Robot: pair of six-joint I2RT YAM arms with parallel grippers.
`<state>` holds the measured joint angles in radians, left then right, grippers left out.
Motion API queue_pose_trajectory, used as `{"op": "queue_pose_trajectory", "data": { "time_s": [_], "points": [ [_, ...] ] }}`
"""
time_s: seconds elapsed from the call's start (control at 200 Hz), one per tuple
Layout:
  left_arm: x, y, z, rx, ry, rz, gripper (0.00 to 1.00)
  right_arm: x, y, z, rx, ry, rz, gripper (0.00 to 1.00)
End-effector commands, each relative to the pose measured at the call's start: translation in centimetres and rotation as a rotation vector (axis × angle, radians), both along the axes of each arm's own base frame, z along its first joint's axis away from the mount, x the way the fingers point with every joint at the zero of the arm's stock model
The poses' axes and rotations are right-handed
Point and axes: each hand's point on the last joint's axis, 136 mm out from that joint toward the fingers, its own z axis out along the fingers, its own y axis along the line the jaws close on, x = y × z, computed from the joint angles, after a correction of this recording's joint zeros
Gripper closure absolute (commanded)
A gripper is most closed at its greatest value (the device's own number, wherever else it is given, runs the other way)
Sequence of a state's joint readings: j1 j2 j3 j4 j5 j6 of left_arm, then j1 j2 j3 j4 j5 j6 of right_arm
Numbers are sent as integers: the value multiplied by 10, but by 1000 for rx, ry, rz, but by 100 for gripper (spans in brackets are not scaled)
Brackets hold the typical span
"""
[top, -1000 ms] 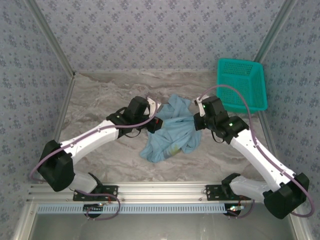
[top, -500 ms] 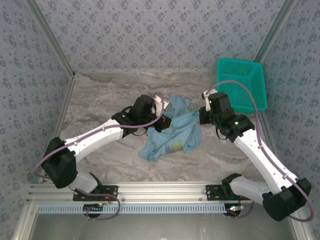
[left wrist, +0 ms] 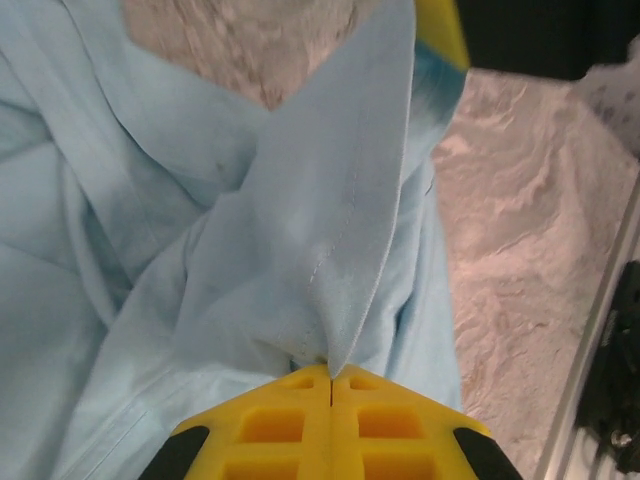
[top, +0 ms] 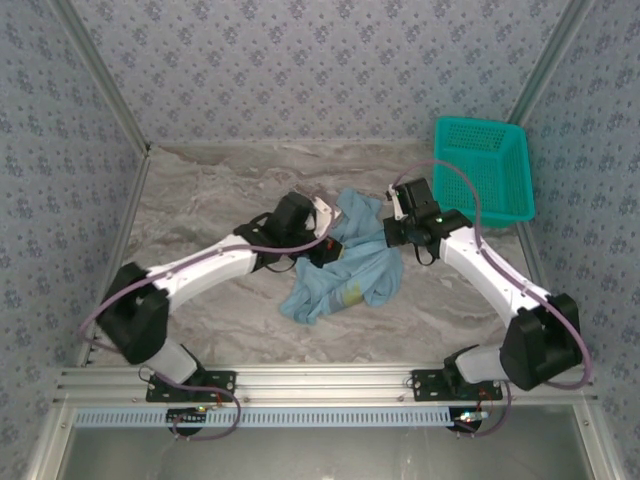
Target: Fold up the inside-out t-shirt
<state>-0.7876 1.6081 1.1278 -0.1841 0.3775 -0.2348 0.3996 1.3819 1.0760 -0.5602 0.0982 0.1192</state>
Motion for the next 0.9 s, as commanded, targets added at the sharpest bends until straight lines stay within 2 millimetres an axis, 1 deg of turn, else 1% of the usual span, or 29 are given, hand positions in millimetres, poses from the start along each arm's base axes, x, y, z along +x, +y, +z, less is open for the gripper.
{"op": "queue_pose_trajectory", "data": {
  "time_s": [0.0,0.085,0.14,0.19,0.31,0.375,0.435,0.515,0.62,0.68,0.794,0.849,0.894],
  "points": [
    [7,-21,-9,9,17,-62,100,1,-19,-26,-49,88,-57,100],
    [18,-32,-13,16,13,-73,97,9,-27,-40,-57,118,-87,100],
    [21,-37,-12,11,3,-89,92,14,-29,-45,-50,129,-95,100],
    [24,-38,-9,2,-7,-96,86,18,-30,-47,-46,135,-101,100],
    [22,-35,-3,-19,-34,-121,68,23,-33,-50,-50,143,-107,100],
    [20,-32,-1,-17,-73,-134,61,26,-37,-50,-47,143,-117,100],
    [19,-28,-1,-4,-109,-150,57,29,-40,-49,-40,141,-126,100],
    [16,-24,-6,31,-153,-190,55,33,-43,-48,-30,137,-137,100],
    [11,-19,-16,102,-232,-265,54,39,-43,-50,-18,145,-141,100],
    [12,-17,-19,137,-275,-296,54,42,-43,-51,-16,149,-142,100],
    [22,-15,-31,229,-342,-318,54,44,-40,-55,-2,160,-137,100],
    [33,-9,-35,281,-348,-278,56,44,-39,-54,1,159,-135,100],
    [37,-4,-35,303,-316,-244,56,45,-38,-52,4,152,-135,100]
  ]
}}
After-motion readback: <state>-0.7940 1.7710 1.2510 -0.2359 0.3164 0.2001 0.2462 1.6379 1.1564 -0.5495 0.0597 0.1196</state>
